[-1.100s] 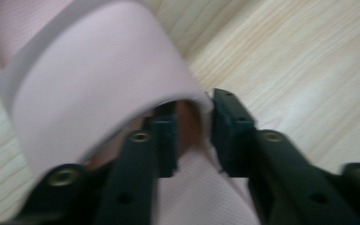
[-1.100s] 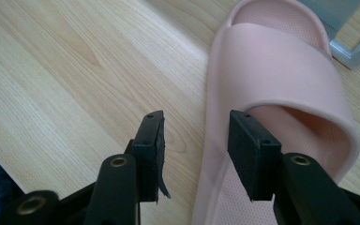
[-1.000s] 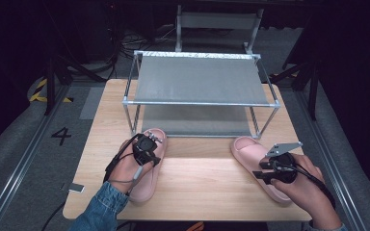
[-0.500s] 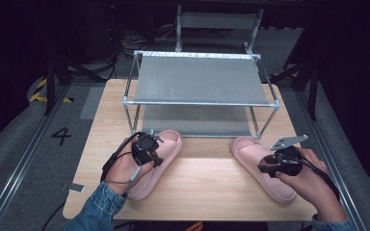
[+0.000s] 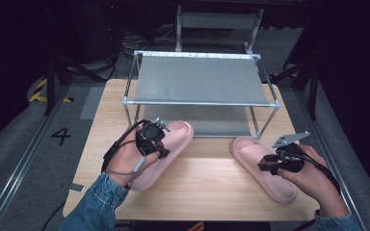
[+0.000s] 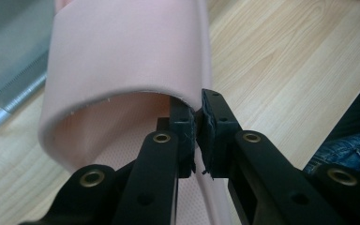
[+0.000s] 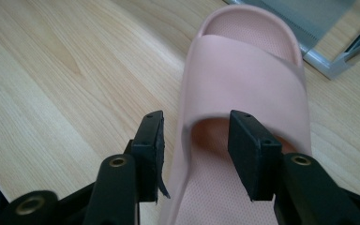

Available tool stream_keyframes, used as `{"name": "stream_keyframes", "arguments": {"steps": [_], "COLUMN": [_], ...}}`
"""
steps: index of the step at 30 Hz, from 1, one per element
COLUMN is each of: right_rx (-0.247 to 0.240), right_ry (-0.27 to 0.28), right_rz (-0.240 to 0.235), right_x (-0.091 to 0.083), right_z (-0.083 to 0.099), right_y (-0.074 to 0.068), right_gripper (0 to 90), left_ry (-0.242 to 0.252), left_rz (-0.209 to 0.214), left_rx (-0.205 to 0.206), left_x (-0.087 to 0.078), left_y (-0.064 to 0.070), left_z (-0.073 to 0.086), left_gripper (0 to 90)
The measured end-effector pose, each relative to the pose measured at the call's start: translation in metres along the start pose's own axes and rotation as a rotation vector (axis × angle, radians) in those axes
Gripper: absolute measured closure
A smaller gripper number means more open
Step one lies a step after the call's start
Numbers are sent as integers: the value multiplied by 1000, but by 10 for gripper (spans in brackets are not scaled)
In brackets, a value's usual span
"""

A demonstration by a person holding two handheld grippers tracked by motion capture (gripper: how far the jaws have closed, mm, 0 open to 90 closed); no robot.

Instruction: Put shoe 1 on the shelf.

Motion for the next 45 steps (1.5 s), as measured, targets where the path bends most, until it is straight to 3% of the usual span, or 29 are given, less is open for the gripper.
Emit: {"name": "stream_keyframes", "arguments": {"steps": [20, 25, 41, 45], "right_rx": [24, 27, 15, 14], "right_ry": [49, 62, 78, 79], "right_rz": [-19, -18, -23, -28], "right_x": [-16, -24, -30, -29], "right_z": [3, 5, 3, 3], "right_y": [9, 7, 3, 3], "right_gripper": [565, 564, 561, 560], "left_ry": [4, 20, 33, 41], "left_rz": [-8, 6, -29, -65], "left_rx": [64, 86, 107, 100], "left_x": [-41, -52, -74, -74], "left_y": [31, 39, 51, 47], "left_z": [-32, -40, -67, -77], "left_gripper": [839, 836, 835, 825]}}
Point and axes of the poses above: each handheld gripper's, and its own axes: x roughly forward along the jaws, z roughly out of its underside, y roughly to its right, the point moved 4 cm from there along x, roughly forward along the jaws, and after that the axes turned 9 degrees about z, right-handed, at the moved point
